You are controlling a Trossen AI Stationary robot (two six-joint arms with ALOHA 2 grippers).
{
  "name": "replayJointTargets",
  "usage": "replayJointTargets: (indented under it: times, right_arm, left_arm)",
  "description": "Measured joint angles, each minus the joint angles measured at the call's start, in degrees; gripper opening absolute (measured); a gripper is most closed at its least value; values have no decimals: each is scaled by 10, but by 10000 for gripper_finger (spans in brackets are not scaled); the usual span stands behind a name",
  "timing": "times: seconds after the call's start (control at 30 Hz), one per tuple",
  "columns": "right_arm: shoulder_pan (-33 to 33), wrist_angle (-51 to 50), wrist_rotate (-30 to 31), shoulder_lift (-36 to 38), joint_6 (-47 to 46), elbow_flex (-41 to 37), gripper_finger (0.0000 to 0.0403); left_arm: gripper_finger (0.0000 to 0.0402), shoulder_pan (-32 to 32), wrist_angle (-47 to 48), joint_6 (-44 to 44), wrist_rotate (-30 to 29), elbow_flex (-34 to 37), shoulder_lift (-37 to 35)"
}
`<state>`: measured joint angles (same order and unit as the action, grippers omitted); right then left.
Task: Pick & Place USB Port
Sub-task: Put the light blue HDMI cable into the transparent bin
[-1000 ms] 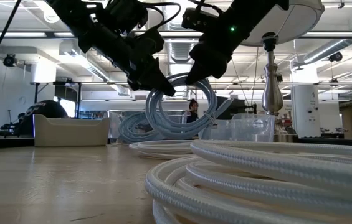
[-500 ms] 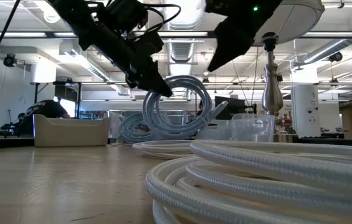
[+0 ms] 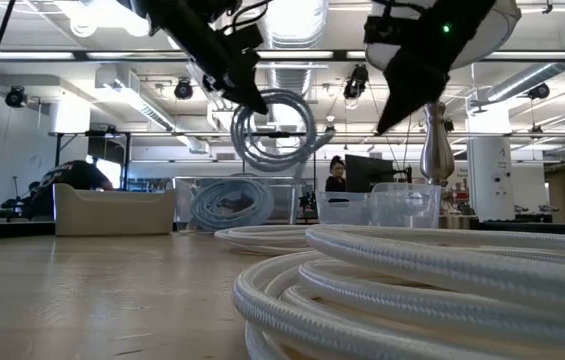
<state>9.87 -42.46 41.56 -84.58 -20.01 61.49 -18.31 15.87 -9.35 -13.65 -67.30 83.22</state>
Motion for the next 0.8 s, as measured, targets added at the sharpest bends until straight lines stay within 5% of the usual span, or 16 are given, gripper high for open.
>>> replayJointTargets:
  times: [0.33,0.57,0.8]
  right_arm:
    - [-1,11,-28,-8,5,-49,158]
    - [-1,13,-30,-7,5,-48,156]
    - [-1,13,-30,-7,5,-48,150]
  left_arm:
    - [67,-108,86,-17,-7,-64,0]
    - [41,-180,77,7,92,-38,2]
    - [54,-215,46,0,99,7,11]
